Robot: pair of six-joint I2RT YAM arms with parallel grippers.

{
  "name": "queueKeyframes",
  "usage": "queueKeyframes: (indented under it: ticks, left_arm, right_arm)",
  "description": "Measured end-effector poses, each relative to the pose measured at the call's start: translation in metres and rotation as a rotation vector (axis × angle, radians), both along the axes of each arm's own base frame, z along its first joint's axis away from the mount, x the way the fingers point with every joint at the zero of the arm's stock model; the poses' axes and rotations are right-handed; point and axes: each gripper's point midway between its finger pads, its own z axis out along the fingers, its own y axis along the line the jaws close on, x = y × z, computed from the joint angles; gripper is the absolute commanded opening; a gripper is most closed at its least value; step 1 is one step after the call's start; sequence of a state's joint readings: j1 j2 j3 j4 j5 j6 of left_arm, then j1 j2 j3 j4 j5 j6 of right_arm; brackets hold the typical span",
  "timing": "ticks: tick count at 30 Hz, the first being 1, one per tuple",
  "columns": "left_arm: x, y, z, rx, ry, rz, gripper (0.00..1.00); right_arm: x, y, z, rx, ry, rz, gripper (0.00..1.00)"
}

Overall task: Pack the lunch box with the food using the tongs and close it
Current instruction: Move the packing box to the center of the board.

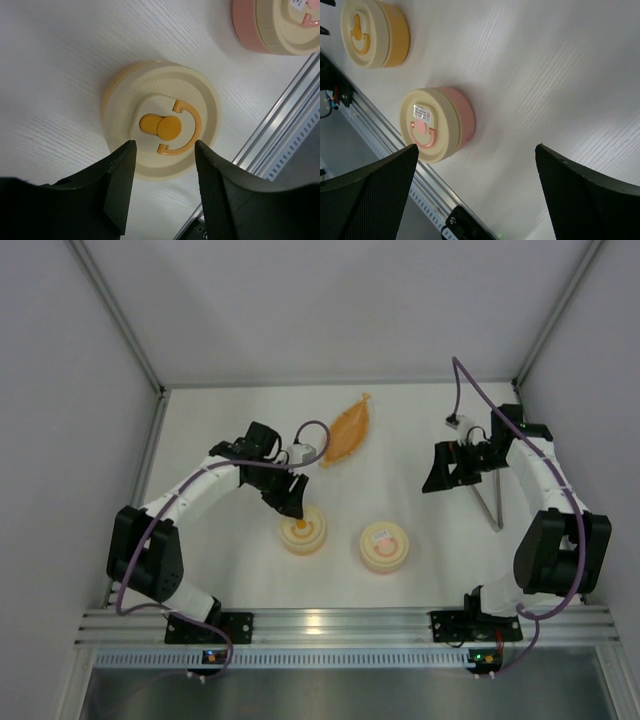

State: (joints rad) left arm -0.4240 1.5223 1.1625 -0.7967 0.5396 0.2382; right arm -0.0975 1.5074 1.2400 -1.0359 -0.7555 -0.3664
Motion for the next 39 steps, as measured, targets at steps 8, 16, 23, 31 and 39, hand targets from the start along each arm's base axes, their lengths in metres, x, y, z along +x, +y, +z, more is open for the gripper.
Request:
queueKeyframes:
  ticks: [8, 16, 23, 31, 39]
  left_arm:
    - [0.004, 0.002, -0.031, 0.021, 0.055, -0.008, 0.54]
    - [0.006, -0.001, -0.036, -0.011, 0.017, -0.016, 0.5]
    - [-0.003, -0.02, -0.038, -0.024, -0.047, -0.081, 0.41]
    - [-0.044, -0.063, -0.04, -0.023, -0.066, -0.26, 0.36]
    - [-0.054, -0.079, -0.037, -0.042, -0.043, -0.284, 0.58]
  right_arm:
    - [-0.005, 0.0, -0.001, -0.003, 0.006, 0.023, 0.99]
    - [-0.005, 0.0, -0.001, -0.003, 0.004, 0.025, 0.98]
    - [-0.005, 0.001, -0.001, 0.001, 0.006, 0.026, 0.98]
    - [-0.004, 0.001, 0.0, 0.004, 0.008, 0.026, 0.98]
    - [-0.005, 0.001, 0.001, 0.003, 0.012, 0.029, 0.99]
